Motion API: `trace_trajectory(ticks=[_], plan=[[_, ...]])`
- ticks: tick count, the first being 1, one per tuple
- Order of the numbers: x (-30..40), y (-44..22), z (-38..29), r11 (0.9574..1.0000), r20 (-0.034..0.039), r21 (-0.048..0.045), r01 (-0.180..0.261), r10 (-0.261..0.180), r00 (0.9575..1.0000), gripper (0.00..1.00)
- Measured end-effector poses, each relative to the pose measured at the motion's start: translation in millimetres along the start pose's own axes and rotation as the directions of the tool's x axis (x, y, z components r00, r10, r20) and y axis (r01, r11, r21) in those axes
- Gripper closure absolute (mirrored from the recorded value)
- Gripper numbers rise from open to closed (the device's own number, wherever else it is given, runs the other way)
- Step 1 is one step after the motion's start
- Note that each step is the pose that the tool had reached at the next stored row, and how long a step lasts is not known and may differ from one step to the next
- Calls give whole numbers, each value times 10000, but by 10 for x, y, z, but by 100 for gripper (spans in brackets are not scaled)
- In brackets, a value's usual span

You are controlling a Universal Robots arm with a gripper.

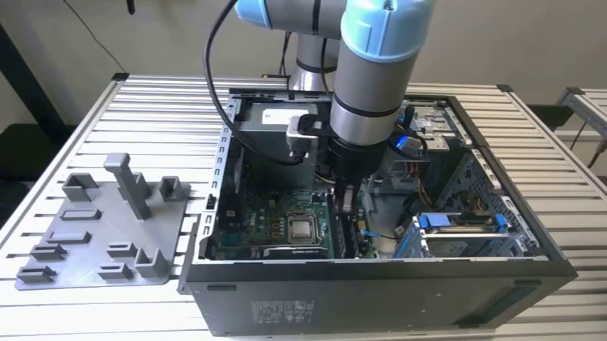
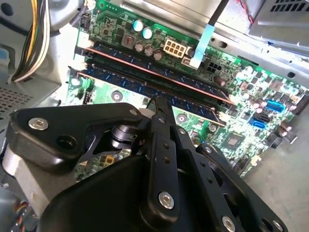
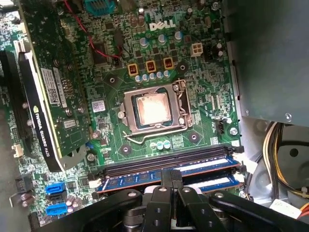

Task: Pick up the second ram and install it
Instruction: 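Press down the second ram until it locks into place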

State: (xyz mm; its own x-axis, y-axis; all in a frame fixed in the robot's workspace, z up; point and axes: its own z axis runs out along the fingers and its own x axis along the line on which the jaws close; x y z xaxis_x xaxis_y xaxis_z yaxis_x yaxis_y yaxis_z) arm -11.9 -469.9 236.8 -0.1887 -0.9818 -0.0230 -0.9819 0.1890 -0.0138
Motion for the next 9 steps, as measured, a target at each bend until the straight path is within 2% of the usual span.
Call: trace_trajectory(ticks=[9], plan=[[46, -9, 15, 9991, 8, -10, 432, -432, 9991, 89]])
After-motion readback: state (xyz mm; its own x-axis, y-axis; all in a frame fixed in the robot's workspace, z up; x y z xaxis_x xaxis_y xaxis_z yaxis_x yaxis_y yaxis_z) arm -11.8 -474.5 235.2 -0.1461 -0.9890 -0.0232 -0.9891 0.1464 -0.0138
